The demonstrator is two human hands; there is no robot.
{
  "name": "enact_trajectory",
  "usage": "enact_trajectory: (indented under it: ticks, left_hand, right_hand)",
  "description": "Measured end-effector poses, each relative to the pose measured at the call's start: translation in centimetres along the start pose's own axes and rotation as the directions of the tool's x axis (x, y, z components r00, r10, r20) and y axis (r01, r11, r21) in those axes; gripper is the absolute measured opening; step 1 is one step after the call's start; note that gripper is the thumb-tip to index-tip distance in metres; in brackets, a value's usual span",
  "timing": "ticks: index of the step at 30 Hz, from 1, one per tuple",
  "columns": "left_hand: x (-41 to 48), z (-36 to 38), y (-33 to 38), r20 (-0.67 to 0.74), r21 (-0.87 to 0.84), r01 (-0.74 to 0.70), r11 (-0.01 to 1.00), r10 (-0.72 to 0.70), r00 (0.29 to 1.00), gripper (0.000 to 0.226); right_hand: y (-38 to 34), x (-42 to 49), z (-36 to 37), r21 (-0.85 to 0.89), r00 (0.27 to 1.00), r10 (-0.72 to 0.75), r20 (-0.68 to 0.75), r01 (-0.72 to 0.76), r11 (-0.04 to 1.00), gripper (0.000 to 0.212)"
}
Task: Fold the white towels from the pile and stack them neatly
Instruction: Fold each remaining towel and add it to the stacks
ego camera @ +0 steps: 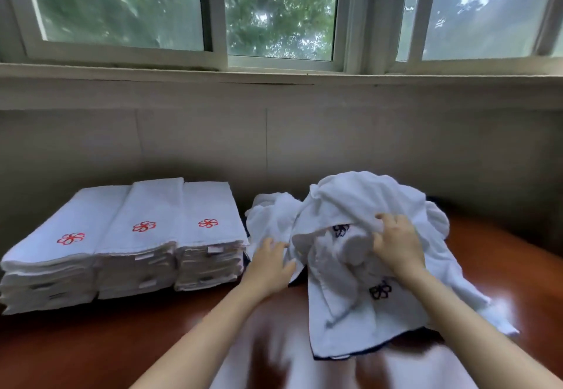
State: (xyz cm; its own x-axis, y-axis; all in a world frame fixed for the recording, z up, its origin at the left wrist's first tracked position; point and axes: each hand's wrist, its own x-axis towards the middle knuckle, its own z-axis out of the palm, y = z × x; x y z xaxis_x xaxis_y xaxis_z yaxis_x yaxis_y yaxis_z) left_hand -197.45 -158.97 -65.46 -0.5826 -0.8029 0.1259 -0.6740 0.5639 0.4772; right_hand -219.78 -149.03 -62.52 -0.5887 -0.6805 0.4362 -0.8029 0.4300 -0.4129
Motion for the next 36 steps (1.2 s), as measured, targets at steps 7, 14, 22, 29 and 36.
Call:
enact_trajectory:
  ticks: [7,14,22,29,36]
  left_hand:
    - [5.7,4.8,7.4,0.13,-0.691,0.232,0.684,-0.199,0.971,0.05]
    - [10.2,3.4,10.2,0.192,-0.981,0.177,-0.075,-0.344,0.919,0.06]
    - [12.5,-0.4,12.2,0.019,-0.994,0.05,0.093,-0.314,0.949,0.032]
    - [9.9,-6.3,16.9,-0.258,-0.911,-0.249,0.329,0.017,0.966,0.043]
    - [6.0,-14.1,18.3,-0.694,-0.332,-0.552,0.765,0.199,0.692,0.071]
  right_hand:
    - [3.6,2.4,0.2,-0.165,0.997,0.048,0.067,-0.037,0.986,0.03]
    - [3.9,4.2,0.2,0.257,0.984,0.056,-0.168,-0.011,0.966,0.01]
    - [3.5,6.3,-2.5,0.15,0.972,0.102,-0.213,-0.071,0.986,0.048]
    - [-1.3,6.8,-3.5,-0.018,0.982,-0.19,-0.008,0.19,0.982,0.064]
    - [-2.9,9.3,-9.0,-0.087,0.989,-0.066,-0.133,0.055,0.995,0.056]
